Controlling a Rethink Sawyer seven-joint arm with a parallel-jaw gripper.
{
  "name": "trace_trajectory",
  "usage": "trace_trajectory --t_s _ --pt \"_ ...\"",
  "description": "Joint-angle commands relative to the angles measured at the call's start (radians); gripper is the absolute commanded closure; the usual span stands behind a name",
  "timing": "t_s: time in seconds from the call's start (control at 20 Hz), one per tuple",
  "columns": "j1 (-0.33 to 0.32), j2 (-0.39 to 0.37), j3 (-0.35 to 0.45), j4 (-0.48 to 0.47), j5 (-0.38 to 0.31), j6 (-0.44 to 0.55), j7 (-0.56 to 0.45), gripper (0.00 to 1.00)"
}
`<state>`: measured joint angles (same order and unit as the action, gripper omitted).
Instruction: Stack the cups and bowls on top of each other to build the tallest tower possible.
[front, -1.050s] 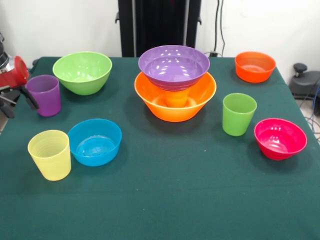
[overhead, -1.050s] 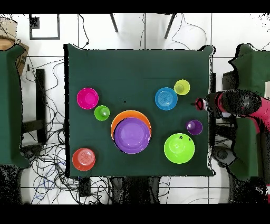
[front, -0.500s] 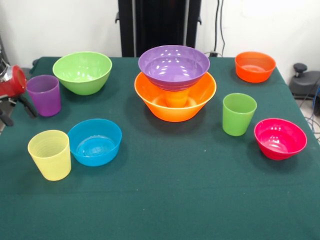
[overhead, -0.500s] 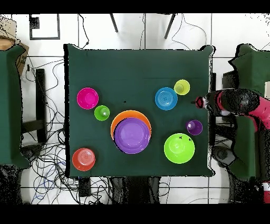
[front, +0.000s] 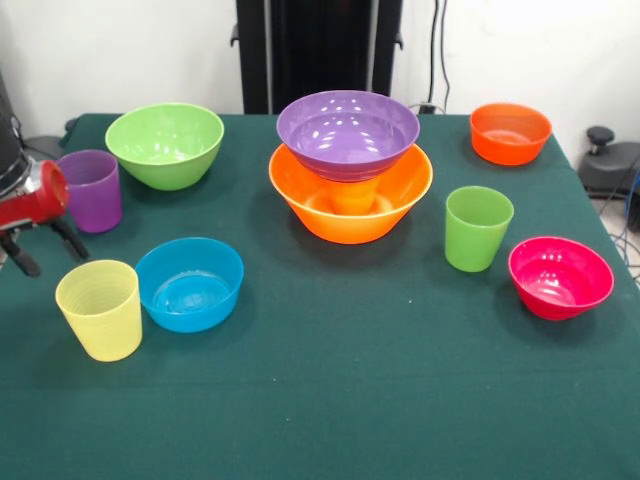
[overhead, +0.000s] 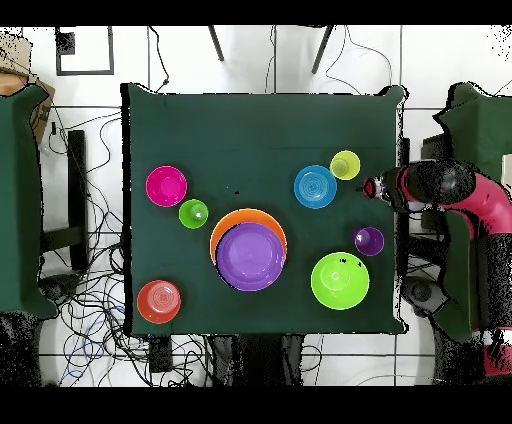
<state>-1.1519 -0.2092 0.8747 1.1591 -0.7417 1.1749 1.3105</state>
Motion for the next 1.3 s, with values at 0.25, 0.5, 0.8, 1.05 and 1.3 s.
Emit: trace_trajectory --t_s 0.25,0.5,0.8,1.05,1.3 --pt "0.071 0.056 -0.087 -0.099 -0.099 -0.012 -0.31 0.0" --pt "0.058 0.053 -0.081 -0.093 -0.092 0.009 -0.348 0.0" --pt "0.043 0.057 -0.07 -0.086 -0.086 0.013 -0.384 0.0" --pt "0.027 0.047 -0.065 -0.07 -0.072 0.041 -0.41 0.0" --pt "0.035 0.039 -0.064 -0.106 -0.062 0.106 -0.439 0.0"
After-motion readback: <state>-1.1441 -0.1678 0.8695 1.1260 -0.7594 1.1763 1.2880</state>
